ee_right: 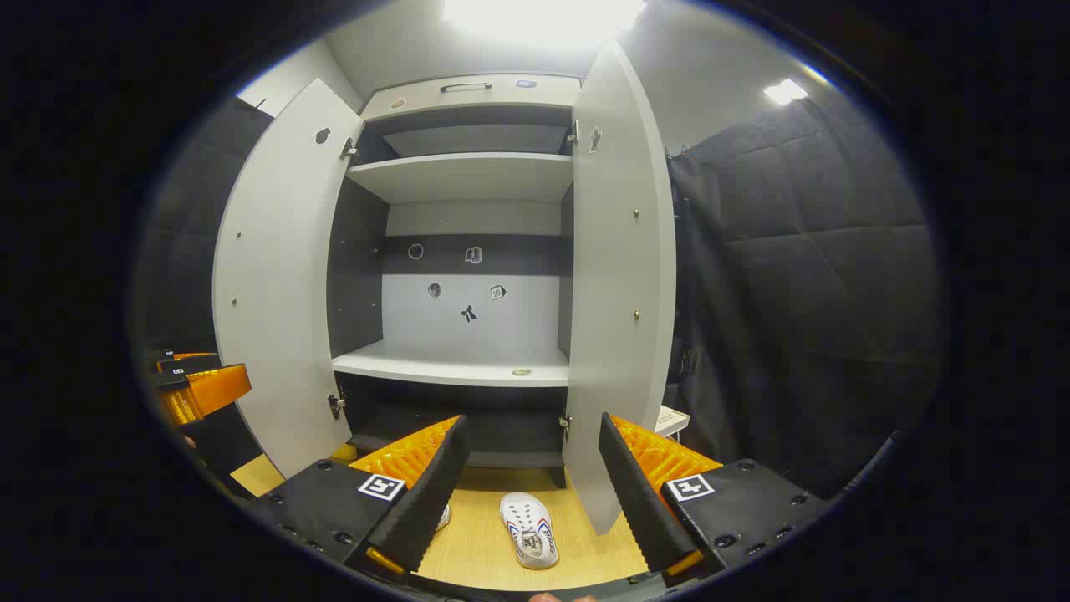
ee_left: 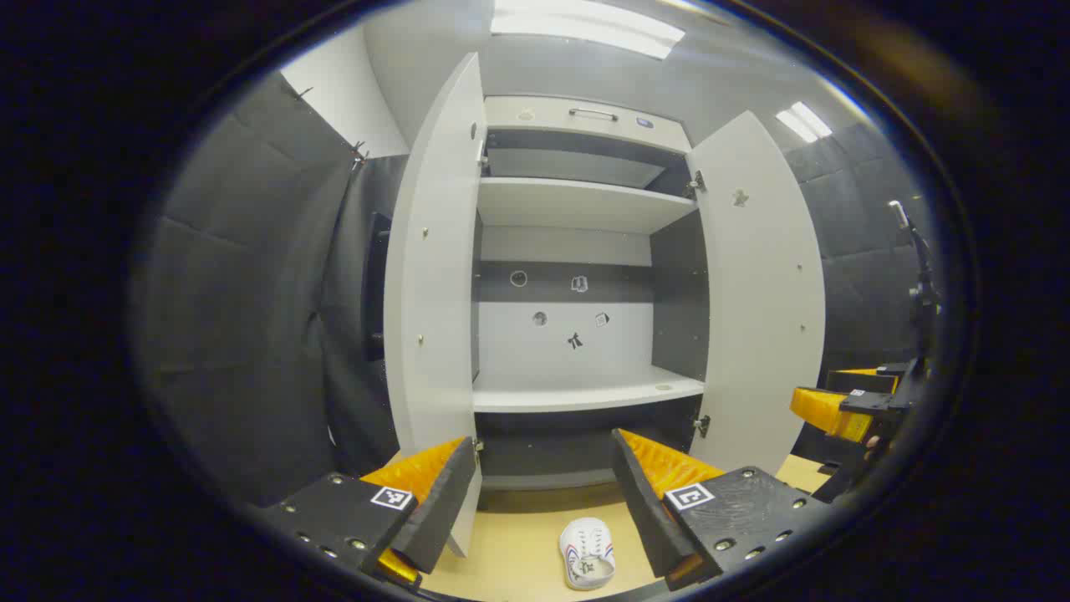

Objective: Grab one shoe with the right hand and put it into the shoe cabinet, grab the other shoe with the left hand and put it into the shoe cabinet; then close the right door with the right hand and the left door with the left hand.

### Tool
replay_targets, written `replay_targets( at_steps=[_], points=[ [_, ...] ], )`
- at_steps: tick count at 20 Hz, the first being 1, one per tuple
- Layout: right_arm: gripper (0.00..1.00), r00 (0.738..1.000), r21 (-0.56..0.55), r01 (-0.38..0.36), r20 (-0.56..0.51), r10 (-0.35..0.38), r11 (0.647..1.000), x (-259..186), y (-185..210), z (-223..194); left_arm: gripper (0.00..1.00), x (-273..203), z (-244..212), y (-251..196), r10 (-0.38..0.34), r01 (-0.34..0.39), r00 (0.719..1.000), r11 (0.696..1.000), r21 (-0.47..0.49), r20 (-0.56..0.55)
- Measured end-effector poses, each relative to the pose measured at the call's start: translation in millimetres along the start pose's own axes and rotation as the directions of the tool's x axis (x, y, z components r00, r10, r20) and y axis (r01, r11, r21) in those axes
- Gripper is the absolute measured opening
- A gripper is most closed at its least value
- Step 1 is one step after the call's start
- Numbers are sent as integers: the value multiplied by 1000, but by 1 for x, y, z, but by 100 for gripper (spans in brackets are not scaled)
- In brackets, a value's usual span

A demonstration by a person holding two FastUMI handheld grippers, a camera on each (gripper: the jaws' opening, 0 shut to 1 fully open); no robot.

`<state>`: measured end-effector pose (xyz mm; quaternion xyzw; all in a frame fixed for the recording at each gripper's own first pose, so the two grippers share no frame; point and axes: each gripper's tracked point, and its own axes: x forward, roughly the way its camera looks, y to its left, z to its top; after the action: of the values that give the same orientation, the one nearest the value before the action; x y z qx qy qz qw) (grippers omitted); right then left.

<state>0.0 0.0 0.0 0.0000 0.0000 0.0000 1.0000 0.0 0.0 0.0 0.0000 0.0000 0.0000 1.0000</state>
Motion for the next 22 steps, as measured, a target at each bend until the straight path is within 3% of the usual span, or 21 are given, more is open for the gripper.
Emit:
replay_targets(
  at_steps=[2, 3, 4, 7, 8, 9, 10, 11, 13, 15, 18, 19, 22],
  points=[
    [97, 1000, -17, 2, 5, -2, 1000, 2, 0, 1, 93, -2, 1, 4, 5, -5, 1000, 1000, -4, 6],
    [97, 1000, -25, 0, 2, 0, 1000, 3, 0, 0, 97, -1, 0, 5, 6, -6, 1000, 1000, -4, 6],
    [98, 1000, -24, -7, -5, 7, 1000, 4, 2, -1, 93, -1, -2, 6, 6, -6, 1000, 1000, -3, 2],
    [97, 1000, -10, -13, -19, 13, 1000, 7, 4, -2, 93, -2, -4, 5, 1, -1, 1000, 1000, 11, 2],
    [97, 1000, -11, -9, -22, 9, 1000, 8, 4, -2, 97, -3, -1, 6, -1, 0, 1000, 1000, 31, 10],
    [97, 1000, -13, -5, -24, 4, 1000, 10, 4, -3, 93, -3, -1, 3, -7, 6, 1000, 999, 44, 15],
    [97, 1000, -13, -3, -27, 3, 1000, 11, 5, -3, 97, -3, -1, 1, -18, 18, 1000, 999, 41, 10],
    [97, 999, -14, -4, -35, 3, 1000, 13, 7, -3, 93, -3, -4, 0, -28, 28, 1000, 999, 27, -2],
    [97, 999, -14, -8, -49, 8, 1000, 17, 9, -5, 97, -5, 3, -1, -47, 47, 999, 999, -7, 16],
    [98, 997, -12, -21, -81, 20, 1000, 20, 12, -9, 93, -5, 2, 2, -44, 44, 999, 999, -10, 19],
    [98, 989, -11, -53, -141, 51, 999, 30, 19, -19, 97, -8, -3, 9, -28, 28, 1000, 999, -26, 15],
    [98, 983, -2, -58, -173, 57, 998, 35, 21, -25, 93, -9, -6, 9, -32, 32, 999, 999, -38, 4],
    [98, 959, 18, -80, -273, 82, 997, 47, 27, -46, 97, -6, -3, 7, -47, 46, 999, 997, -63, -16]
  ],
)
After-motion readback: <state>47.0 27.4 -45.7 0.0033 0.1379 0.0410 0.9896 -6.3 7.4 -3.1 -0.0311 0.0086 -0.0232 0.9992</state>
